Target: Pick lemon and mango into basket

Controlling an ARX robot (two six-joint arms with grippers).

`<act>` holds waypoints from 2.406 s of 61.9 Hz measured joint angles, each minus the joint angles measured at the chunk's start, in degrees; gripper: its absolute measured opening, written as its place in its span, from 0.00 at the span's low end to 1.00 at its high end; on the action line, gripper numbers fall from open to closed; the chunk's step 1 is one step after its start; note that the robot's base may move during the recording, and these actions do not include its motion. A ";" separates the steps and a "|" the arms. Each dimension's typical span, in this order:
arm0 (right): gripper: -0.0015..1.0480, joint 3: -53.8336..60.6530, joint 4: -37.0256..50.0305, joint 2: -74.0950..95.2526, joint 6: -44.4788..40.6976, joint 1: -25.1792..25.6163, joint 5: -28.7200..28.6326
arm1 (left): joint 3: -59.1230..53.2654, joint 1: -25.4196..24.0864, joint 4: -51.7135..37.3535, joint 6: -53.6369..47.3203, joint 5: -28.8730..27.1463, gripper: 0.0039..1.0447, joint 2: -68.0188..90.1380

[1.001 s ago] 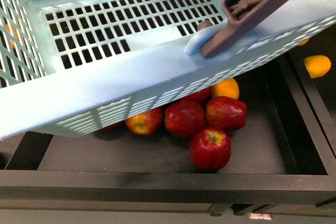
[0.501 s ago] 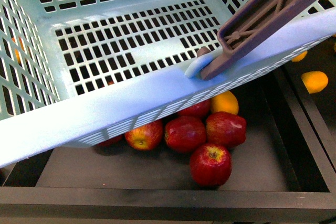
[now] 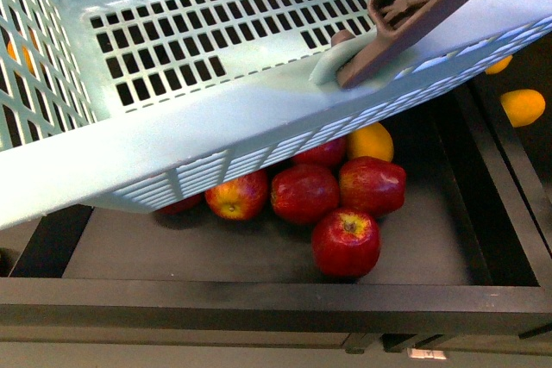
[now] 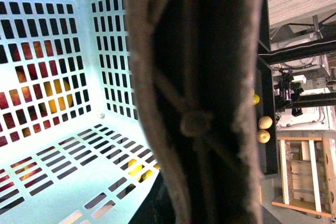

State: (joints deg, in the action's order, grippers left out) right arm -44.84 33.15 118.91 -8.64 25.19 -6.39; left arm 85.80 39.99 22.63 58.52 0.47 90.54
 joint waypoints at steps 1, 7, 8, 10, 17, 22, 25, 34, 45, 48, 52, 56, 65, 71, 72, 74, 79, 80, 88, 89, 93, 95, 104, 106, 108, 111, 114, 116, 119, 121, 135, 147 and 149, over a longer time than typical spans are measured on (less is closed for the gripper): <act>0.92 -0.98 -0.37 1.36 -0.39 0.00 0.26 | 0.00 0.00 0.00 0.00 0.02 0.04 0.00; 0.92 -5.18 -2.08 6.67 -2.51 0.00 0.66 | 0.00 0.00 0.00 0.02 0.02 0.04 0.00; 0.92 -5.97 -2.23 7.39 -3.48 0.00 1.07 | 0.00 0.00 0.00 0.00 0.00 0.04 0.00; 0.92 -6.82 -2.43 7.93 -3.72 0.00 1.31 | 0.00 0.00 0.00 0.00 0.00 0.04 0.00; 0.92 -11.19 -3.74 10.47 -5.03 0.28 1.40 | 0.00 0.00 0.00 0.02 0.02 0.04 0.00; 0.92 -14.14 -5.20 13.11 -5.88 0.35 1.38 | 0.00 0.00 0.00 0.02 0.11 0.04 0.00; 0.92 -15.10 -6.05 14.86 -6.19 0.37 1.42 | 0.00 0.00 0.00 0.02 0.07 0.04 0.00; 0.92 -16.68 -7.34 17.07 -6.21 0.94 1.90 | 0.00 0.00 0.00 0.02 0.07 0.04 0.00; 0.84 -17.70 -7.48 17.25 -6.21 1.33 2.84 | 0.00 0.00 0.00 0.02 0.04 0.04 0.00; 0.78 -17.66 -7.56 17.33 -6.23 1.36 2.78 | 0.00 0.00 0.00 0.02 0.07 0.04 0.00; 0.70 -17.55 -7.82 17.46 -6.21 1.33 2.75 | 0.00 0.00 0.00 0.02 0.13 0.04 0.00; 0.64 -17.42 -7.82 17.46 -6.21 1.33 2.80 | 0.00 0.00 0.00 0.02 0.13 0.04 0.00; 0.62 -16.50 -7.82 16.79 -5.42 1.57 2.10 | 0.00 0.00 0.00 0.02 0.13 0.04 0.00; 0.62 -14.82 -7.76 15.23 -4.00 1.95 0.72 | 0.00 0.00 0.00 0.00 0.02 0.04 0.00; 0.62 -14.51 -7.72 14.91 -3.78 2.01 0.52 | 0.00 0.00 0.00 0.00 0.02 0.04 0.00; 0.62 -13.53 -7.58 13.75 -2.99 2.25 -0.22 | 0.00 0.00 0.00 0.02 0.02 0.04 0.00; 0.62 -10.69 -6.75 9.64 -1.27 3.06 -2.84 | 0.00 0.00 0.00 0.02 0.04 0.04 0.00; 0.62 -10.25 -6.58 8.90 -1.14 3.17 -3.19 | 0.00 0.00 0.00 0.02 0.04 0.04 0.00; 0.62 -2.56 -4.90 -5.73 2.08 4.92 -9.79 | 0.00 0.00 0.00 0.00 0.04 0.04 0.00; 0.62 -1.29 -4.72 -8.20 2.75 5.01 -10.82 | 0.00 0.00 0.00 0.02 0.04 0.04 0.00; 0.62 3.48 -4.90 -17.55 5.05 5.14 -14.21 | 0.00 0.00 0.00 0.02 0.07 0.04 0.00; 0.62 4.79 -5.22 -20.31 5.84 5.03 -15.17 | 0.00 0.00 0.00 0.02 0.07 0.04 0.00; 0.62 11.19 -9.62 -38.71 10.56 1.86 -17.88 | 0.00 0.00 0.00 0.02 0.04 0.04 0.00; 0.62 11.67 -10.47 -41.40 11.13 1.07 -17.84 | 0.00 0.00 0.00 0.02 0.04 0.04 0.00; 0.62 12.00 -11.67 -45.11 12.61 -0.26 -17.55 | 0.00 0.00 0.00 0.02 0.04 0.04 0.00; 0.62 12.04 -12.98 -49.51 14.19 -2.16 -16.85 | 0.00 0.00 0.00 0.02 0.04 0.04 0.00; 0.62 11.91 -14.01 -53.37 15.58 -4.46 -15.50 | 0.00 0.00 0.00 0.02 0.04 0.04 0.00; 0.62 11.78 -14.51 -55.01 16.35 -5.73 -14.88 | 0.00 0.00 0.00 0.02 0.04 0.04 0.00; 0.62 11.10 -15.26 -58.03 18.16 -9.20 -12.72 | 0.00 0.00 0.00 0.02 0.02 0.04 0.00; 0.62 10.71 -15.39 -58.77 18.58 -10.71 -11.76 | 0.00 0.00 0.00 0.02 0.02 0.04 0.00; 0.62 5.79 -14.69 -56.28 18.40 -28.79 0.04 | 0.00 0.00 0.00 0.02 0.07 0.04 0.00; 0.62 3.06 -11.98 -48.76 17.42 -36.72 4.96 | 0.00 0.00 0.00 0.02 0.07 0.04 0.00; 0.62 2.93 -11.78 -48.09 17.40 -37.07 5.20 | 0.00 0.00 0.00 0.02 0.04 0.04 0.00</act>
State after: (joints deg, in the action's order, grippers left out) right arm -41.91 21.37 70.83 8.75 -11.88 -1.19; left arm 85.80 39.99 22.63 58.54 0.51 90.54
